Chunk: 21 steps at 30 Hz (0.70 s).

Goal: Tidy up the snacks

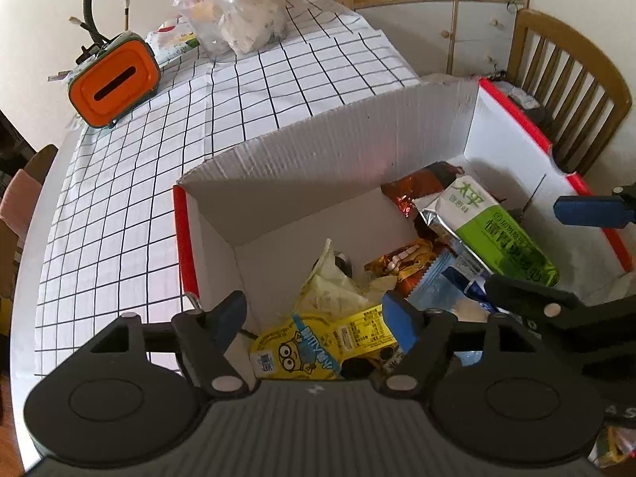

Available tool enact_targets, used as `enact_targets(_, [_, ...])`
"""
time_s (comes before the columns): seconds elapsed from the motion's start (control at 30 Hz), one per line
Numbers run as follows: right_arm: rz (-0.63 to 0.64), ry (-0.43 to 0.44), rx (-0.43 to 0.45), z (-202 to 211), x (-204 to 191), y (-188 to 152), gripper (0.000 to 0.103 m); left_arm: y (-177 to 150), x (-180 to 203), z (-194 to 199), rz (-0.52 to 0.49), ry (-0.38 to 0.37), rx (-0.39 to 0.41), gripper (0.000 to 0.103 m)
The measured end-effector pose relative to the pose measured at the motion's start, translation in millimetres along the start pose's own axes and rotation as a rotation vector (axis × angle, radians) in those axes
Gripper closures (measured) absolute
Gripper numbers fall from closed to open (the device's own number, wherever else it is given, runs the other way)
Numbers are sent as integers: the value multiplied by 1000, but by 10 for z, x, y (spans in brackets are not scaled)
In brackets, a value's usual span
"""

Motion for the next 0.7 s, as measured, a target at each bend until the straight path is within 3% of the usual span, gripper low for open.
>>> enact_targets(0.5, [-32, 9, 101, 500, -39, 102, 17, -88, -174, 489, 78, -51, 91, 23])
enact_targets(0.7, [-47, 19, 151, 679, -127, 116, 7, -137, -235, 727, 91, -37, 156, 22])
Point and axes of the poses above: each gripper's, at about its wrist camera, not at the fingertips, and z roughly against the way its jaws point, x to its right, y to its top, the point moved 8 cm from there along -z, roughly the way its jaws point, and after that the axes turned 10 degrees about x, right-handed, at the moved point
